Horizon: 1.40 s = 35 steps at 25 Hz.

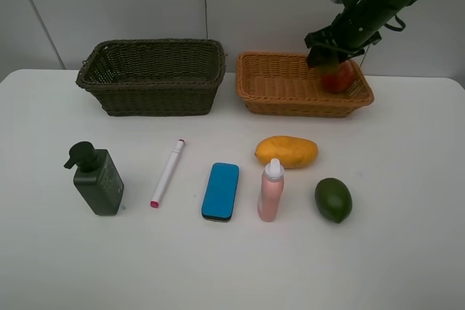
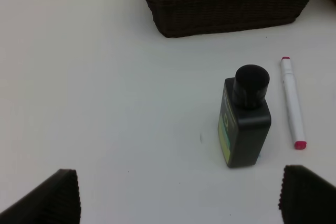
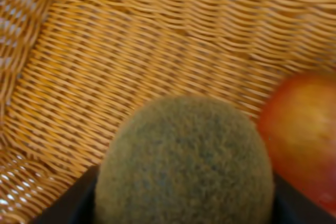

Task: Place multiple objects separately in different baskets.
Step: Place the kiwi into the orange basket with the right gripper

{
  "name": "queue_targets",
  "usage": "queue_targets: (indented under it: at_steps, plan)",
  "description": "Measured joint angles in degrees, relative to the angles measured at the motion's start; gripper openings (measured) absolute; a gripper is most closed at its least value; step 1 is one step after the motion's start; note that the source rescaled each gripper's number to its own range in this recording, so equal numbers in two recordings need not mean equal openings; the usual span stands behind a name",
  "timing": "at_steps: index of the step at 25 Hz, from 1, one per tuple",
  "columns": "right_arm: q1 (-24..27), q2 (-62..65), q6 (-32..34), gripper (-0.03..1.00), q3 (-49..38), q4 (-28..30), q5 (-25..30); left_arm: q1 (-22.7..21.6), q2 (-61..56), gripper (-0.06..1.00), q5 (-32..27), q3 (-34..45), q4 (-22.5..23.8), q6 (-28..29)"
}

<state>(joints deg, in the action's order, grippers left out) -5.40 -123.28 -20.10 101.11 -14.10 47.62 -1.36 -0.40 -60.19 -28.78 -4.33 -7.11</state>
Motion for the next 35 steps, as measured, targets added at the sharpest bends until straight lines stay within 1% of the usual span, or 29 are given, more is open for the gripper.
queue_targets:
  at_steps: [4, 17, 35]
  plan:
    - [-1.1, -0.9, -0.1, 0.00, 0.0, -0.2, -1.8, 0.0, 0.0, 1.00, 0.0, 0.0, 0.0, 0.0]
    - [-1.1, -2.2, -0.2, 0.00, 0.1, 0.4, -3.3, 0.0, 0.0, 1.00, 0.0, 0.0, 0.0, 0.0]
    - [-1.1, -4.7, -0.2, 0.00, 0.1, -0.1, -3.2, 0.0, 0.0, 1.00, 0.0, 0.0, 0.0, 0.0]
